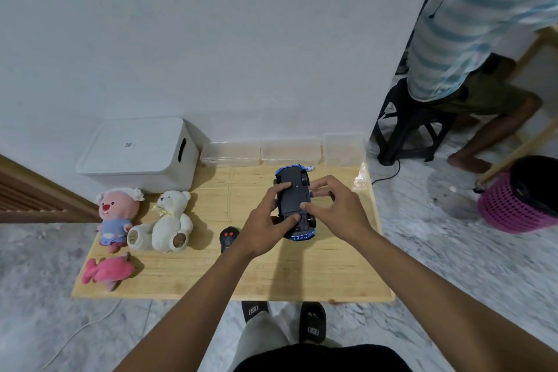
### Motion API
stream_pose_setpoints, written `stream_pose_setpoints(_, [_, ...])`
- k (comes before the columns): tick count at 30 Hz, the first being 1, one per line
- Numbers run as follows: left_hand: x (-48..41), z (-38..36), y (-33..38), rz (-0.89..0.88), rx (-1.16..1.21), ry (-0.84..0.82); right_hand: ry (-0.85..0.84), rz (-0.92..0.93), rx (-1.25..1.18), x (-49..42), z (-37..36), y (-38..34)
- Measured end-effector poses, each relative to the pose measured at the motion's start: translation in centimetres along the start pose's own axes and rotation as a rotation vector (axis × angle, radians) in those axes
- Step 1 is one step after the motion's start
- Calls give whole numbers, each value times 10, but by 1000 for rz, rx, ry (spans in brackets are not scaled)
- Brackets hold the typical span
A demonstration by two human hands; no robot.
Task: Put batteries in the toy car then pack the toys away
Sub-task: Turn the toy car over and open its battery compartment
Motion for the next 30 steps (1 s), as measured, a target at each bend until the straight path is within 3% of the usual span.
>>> stream_pose_setpoints(12, [-12,2,-7,58,51,73,-73,-12,147,-8,16,-21])
stream_pose_setpoints(19, [-14,3,-8,37,94,76,-294,28,26,-26,21,-37])
stream_pose_setpoints(25, [-15,6,-6,51,39,46,-161,90,-268,-32,28,-51])
stream_pose_setpoints(30, [-14,11,-5,83,32,20,-28,90,-326,-27,22,-49])
Point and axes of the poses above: each hand's wrist, its own x-axis away from the middle knuckle, its own z-axis out of the back of the hand, y = z × x, the point moved 4 cm from there along -x, towards the middle knuckle, and after that the axes turned 9 degrees about -z, right-handed, at the moved point
